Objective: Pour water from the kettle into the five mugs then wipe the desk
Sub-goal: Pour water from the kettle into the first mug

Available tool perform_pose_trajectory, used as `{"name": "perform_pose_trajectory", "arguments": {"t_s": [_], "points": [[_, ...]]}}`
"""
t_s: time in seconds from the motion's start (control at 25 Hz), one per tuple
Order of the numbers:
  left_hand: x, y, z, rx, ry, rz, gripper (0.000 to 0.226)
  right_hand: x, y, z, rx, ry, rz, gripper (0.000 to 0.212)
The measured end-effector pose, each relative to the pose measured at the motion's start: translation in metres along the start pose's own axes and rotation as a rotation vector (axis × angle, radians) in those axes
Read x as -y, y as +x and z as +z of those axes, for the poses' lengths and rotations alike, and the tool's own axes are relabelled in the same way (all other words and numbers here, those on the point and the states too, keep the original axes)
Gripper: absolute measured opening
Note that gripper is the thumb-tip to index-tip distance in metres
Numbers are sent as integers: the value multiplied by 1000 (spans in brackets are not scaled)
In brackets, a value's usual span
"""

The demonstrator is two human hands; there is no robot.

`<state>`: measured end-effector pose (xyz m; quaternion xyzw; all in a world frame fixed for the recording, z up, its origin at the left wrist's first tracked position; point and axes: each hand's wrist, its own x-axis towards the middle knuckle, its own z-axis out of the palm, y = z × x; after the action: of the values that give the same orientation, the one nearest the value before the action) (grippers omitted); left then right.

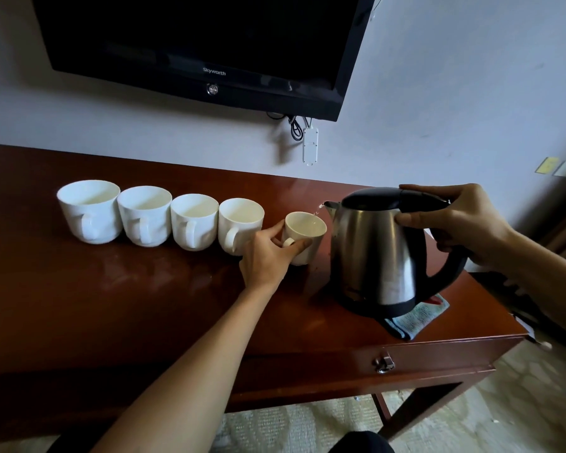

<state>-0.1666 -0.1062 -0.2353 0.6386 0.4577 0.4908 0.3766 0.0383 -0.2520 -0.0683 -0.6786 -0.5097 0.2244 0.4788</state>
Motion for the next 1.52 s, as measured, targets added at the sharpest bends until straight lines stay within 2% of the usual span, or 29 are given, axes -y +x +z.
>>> {"name": "perform_pose_trajectory", "arguments": {"t_s": [0.4, 0.68, 1.0, 1.52], "points": [[5, 0, 8, -50, -60, 20, 74, 0, 3, 1, 0, -8, 1, 51], [12, 4, 16, -74, -162, 98, 73, 0, 2, 1, 7, -24, -8, 51], [17, 4, 17, -76, -186, 148, 68, 0, 2, 0, 29, -39, -31, 31], [20, 7, 18, -61, -222, 166, 69, -1, 6, -1, 36, -10, -7, 45]]}}
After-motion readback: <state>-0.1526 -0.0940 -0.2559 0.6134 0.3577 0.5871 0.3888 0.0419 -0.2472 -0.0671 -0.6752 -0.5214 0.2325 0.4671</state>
